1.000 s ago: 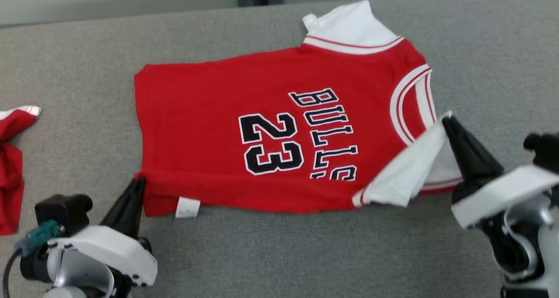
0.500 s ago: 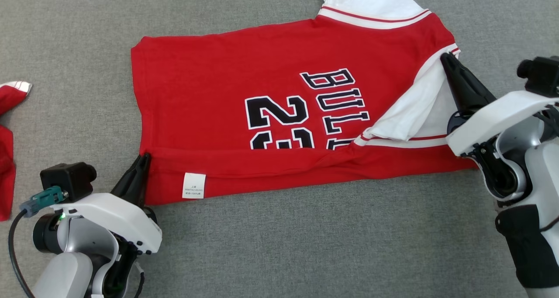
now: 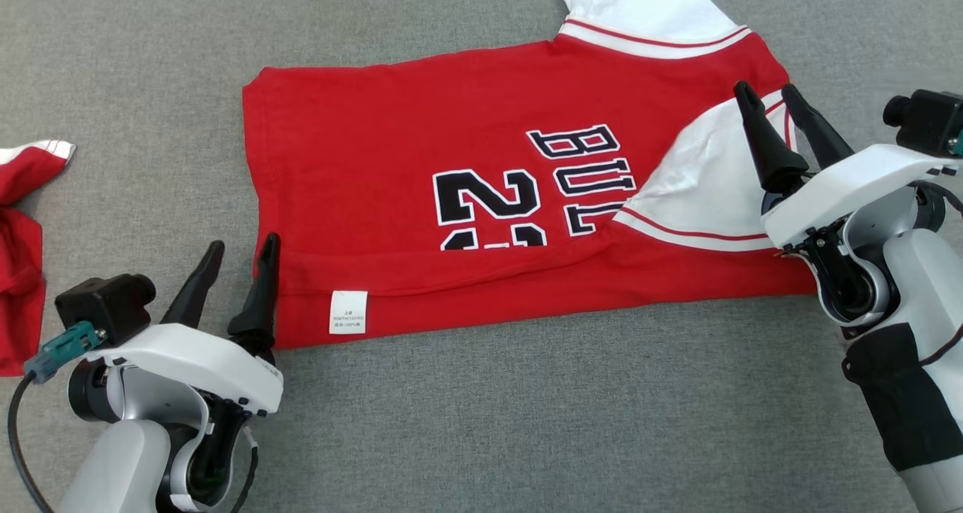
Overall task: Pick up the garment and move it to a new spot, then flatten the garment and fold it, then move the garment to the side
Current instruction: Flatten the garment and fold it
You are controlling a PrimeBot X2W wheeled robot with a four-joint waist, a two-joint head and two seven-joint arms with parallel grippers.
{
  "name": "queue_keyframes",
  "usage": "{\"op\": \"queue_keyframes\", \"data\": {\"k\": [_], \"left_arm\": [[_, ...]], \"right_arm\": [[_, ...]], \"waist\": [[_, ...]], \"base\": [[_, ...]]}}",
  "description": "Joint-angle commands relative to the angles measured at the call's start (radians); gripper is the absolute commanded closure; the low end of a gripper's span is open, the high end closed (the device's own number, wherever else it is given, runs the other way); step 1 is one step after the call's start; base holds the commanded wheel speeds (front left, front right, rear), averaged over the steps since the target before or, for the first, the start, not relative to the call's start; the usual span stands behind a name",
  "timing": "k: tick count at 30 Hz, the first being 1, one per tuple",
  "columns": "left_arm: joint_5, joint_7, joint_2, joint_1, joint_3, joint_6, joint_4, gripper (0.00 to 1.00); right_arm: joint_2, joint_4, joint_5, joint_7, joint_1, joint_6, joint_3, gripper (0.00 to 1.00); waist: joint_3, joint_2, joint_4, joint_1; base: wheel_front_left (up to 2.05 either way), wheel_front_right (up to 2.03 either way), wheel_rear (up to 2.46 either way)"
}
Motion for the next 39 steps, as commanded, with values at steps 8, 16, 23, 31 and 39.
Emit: {"op": "queue_keyframes", "data": {"k": [8, 16, 23, 31, 39], "left_arm": [[0.077, -0.190, -0.024, 0.010, 0.044, 0.041, -0.033, 0.00], [0.185, -0.307, -0.009, 0.028, 0.053, 0.090, -0.088, 0.00], [0.251, -0.347, -0.014, 0.060, 0.061, 0.099, -0.124, 0.00], [0.309, -0.285, 0.030, 0.124, 0.011, 0.113, -0.032, 0.00], [0.293, -0.254, 0.021, 0.161, -0.016, 0.112, 0.018, 0.00]], "right_arm": [[-0.056, -0.031, -0.040, -0.195, 0.080, 0.000, 0.013, 0.00], [-0.053, -0.149, -0.244, -0.267, 0.220, 0.000, -0.055, 0.00], [0.013, -0.304, -0.420, -0.270, 0.400, 0.000, -0.164, 0.00], [0.084, -0.416, -0.514, -0.203, 0.547, 0.000, -0.238, 0.00], [0.113, -0.446, -0.527, -0.173, 0.600, 0.000, -0.279, 0.00]], "waist": [[-0.055, 0.0000, -0.012, -0.0001], [-0.103, 0.0000, -0.030, -0.0001], [-0.152, 0.0000, -0.049, -0.0001], [-0.192, 0.0000, -0.070, -0.0001], [-0.221, 0.0000, -0.071, -0.0001]], "base": [[0.00, 0.00, 0.00], [0.00, 0.00, 0.00], [0.00, 0.00, 0.00], [0.00, 0.00, 0.00], [0.00, 0.00, 0.00]]}}
